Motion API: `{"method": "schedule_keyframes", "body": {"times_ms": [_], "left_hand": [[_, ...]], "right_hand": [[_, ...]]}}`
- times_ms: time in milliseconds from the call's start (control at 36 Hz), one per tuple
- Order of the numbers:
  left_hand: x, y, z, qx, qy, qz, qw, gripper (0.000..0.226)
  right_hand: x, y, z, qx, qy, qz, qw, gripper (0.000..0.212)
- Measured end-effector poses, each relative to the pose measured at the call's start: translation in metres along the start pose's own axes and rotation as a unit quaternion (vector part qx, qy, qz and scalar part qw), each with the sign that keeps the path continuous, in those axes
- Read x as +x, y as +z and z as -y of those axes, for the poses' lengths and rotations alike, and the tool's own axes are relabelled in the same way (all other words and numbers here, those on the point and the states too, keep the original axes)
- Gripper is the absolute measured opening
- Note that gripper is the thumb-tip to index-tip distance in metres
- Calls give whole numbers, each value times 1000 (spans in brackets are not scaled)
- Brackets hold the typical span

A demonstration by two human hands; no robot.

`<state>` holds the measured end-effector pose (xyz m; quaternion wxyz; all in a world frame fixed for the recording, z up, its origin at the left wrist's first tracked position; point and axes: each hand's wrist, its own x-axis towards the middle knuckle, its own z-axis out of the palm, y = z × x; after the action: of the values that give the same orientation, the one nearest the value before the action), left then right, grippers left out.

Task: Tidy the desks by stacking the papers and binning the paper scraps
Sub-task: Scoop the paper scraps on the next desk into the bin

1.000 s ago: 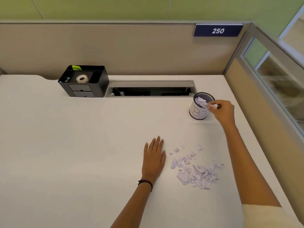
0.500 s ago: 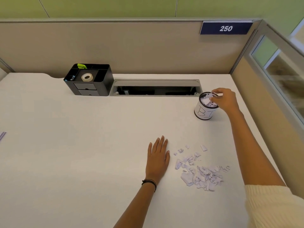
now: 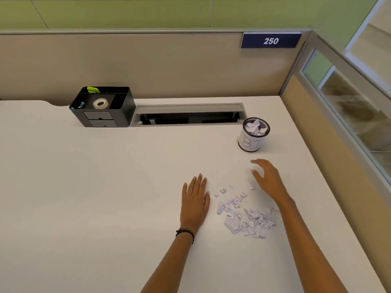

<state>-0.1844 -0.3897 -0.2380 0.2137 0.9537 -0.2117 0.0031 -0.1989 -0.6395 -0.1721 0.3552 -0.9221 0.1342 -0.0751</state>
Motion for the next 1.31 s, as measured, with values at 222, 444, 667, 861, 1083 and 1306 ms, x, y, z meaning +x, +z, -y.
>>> {"method": "schedule_keyframes", "body": {"times_ms": [222, 444, 667, 861, 1083, 1306], "left_hand": [[0, 0, -1, 2, 0, 6, 1000, 50], [1, -2, -1, 3, -2, 13, 1000, 50], [1, -1, 0, -1, -7, 17, 1000, 53], [0, -3, -1, -10, -4, 10, 1000, 58], [0, -3, -2, -18, -4, 14, 1000, 62], [0, 0, 0, 0, -1, 0, 1000, 51]], "right_hand": [[-36, 38, 6, -114, 64, 182, 975, 59], [-57, 54, 30, -55, -70, 243, 966, 79], [-77, 52, 31, -65, -90, 273, 956, 53], [-88, 65, 41, -97, -54, 250, 962, 50], [-90, 74, 51, -57, -46, 179, 981, 47], [-88, 68, 48, -58, -90, 127, 986, 12]]}}
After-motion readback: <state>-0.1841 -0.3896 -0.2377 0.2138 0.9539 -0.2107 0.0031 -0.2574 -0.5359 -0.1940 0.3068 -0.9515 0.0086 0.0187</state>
